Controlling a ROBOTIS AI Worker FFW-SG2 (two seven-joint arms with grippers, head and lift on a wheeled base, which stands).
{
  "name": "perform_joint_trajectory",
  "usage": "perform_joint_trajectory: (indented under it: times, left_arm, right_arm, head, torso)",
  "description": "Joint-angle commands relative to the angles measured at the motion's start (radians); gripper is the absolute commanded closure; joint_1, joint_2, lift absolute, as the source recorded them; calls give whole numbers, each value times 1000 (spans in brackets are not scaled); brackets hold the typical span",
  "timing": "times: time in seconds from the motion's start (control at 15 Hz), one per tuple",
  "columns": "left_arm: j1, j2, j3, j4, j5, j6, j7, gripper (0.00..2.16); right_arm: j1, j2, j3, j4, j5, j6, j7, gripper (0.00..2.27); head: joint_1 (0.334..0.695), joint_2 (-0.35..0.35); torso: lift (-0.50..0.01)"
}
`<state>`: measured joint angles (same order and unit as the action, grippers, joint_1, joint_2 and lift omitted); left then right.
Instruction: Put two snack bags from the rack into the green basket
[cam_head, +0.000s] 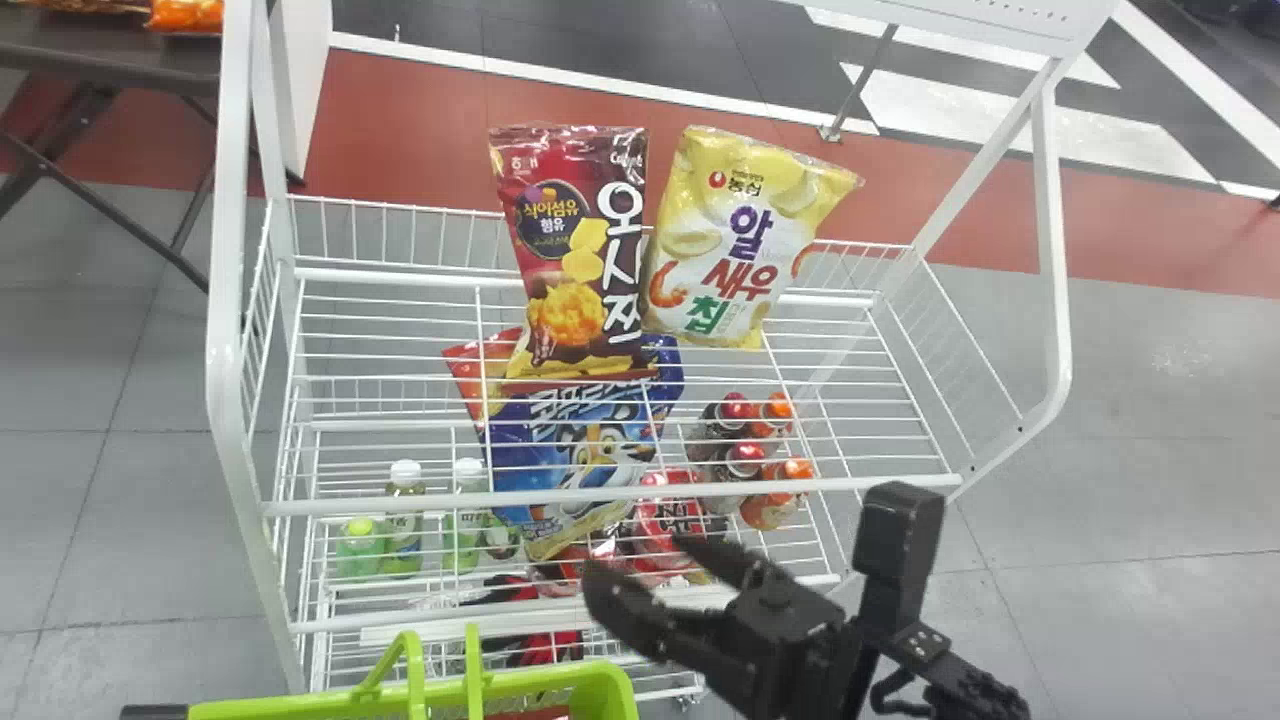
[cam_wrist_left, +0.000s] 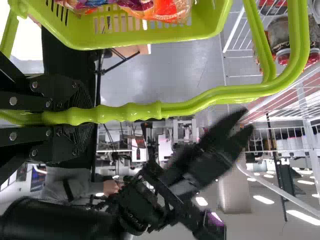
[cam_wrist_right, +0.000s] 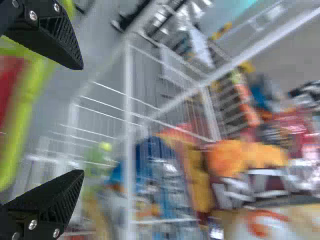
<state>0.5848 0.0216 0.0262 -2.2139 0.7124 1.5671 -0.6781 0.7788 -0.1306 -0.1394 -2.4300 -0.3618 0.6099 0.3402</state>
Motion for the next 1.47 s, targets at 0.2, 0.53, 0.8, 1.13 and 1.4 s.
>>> perform_joint_trajectory:
  times: [0.2,0.53,0.8,1.13,1.4]
  left_arm:
    - [-23,0,-9,37,-1,4,-3,2138]
    - [-10,0,-11,51,1,-15,-27,2138]
    - [1,0,-23,48,-1,-25,-29,2138]
    - [21,1,-22,40,-1,-25,-27,2138]
    - [30,8,-20,37,-4,-25,-32,2138]
  right_arm:
    - [143,16,167,54,257,-525,-175,70]
    - [188,31,195,89,274,-666,-208,80]
    - [201,32,198,69,271,-678,-214,80]
    - [211,31,199,57,271,-696,-244,76]
    - [232,28,199,52,271,-736,-257,76]
  head:
    - [695,-350]
    - [695,-350]
    - [695,-350]
    - [695,-350]
    - [695,-350]
  torso:
    - [-7]
    - [-7]
    - [-7]
    - [-7]
    - [-7]
